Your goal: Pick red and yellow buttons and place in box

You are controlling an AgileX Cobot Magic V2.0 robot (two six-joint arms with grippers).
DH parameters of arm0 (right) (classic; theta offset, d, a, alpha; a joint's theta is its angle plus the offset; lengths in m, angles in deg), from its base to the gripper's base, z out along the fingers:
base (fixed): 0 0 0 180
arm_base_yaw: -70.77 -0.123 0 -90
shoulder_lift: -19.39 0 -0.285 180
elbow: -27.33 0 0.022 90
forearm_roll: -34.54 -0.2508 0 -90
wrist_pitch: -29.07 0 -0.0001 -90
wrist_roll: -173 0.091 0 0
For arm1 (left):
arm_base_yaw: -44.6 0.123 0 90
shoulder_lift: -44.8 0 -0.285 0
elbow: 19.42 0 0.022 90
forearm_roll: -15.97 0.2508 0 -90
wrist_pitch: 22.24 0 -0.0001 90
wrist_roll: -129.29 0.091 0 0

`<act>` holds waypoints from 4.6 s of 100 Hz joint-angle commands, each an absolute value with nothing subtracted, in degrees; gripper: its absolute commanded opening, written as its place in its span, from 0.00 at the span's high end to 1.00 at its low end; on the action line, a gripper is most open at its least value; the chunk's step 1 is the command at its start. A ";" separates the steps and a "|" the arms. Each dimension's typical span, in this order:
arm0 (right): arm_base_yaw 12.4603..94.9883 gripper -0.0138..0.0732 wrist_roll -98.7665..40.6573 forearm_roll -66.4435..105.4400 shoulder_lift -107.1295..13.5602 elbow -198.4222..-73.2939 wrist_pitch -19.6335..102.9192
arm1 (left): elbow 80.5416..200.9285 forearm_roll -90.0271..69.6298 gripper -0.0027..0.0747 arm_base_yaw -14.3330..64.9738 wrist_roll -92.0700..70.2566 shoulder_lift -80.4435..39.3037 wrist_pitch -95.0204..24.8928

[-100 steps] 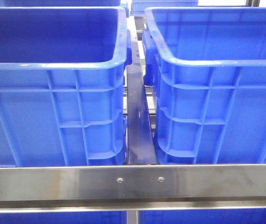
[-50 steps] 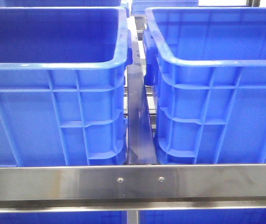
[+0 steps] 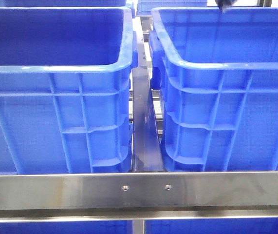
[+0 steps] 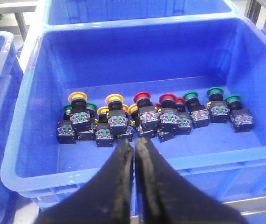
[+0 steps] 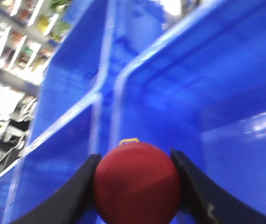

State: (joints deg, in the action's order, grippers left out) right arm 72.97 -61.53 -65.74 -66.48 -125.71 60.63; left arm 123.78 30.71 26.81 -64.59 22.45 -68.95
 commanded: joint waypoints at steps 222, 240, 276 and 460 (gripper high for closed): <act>74.39 0.20 -72.29 -68.35 -102.41 -151.78 56.64 | 125.14 30.99 0.99 26.99 -65.22 21.78 -64.07; 75.92 0.20 -72.28 -68.24 -102.22 -151.73 56.73 | 125.14 30.99 0.99 26.99 -65.22 21.78 -64.07; 77.50 0.20 -72.28 -61.77 -98.45 -151.62 58.18 | 125.14 30.99 0.99 26.99 -65.22 21.78 -64.07; 71.16 0.32 -72.34 -36.59 -15.51 -101.69 37.33 | 125.14 30.99 0.99 26.99 -65.22 21.78 -63.40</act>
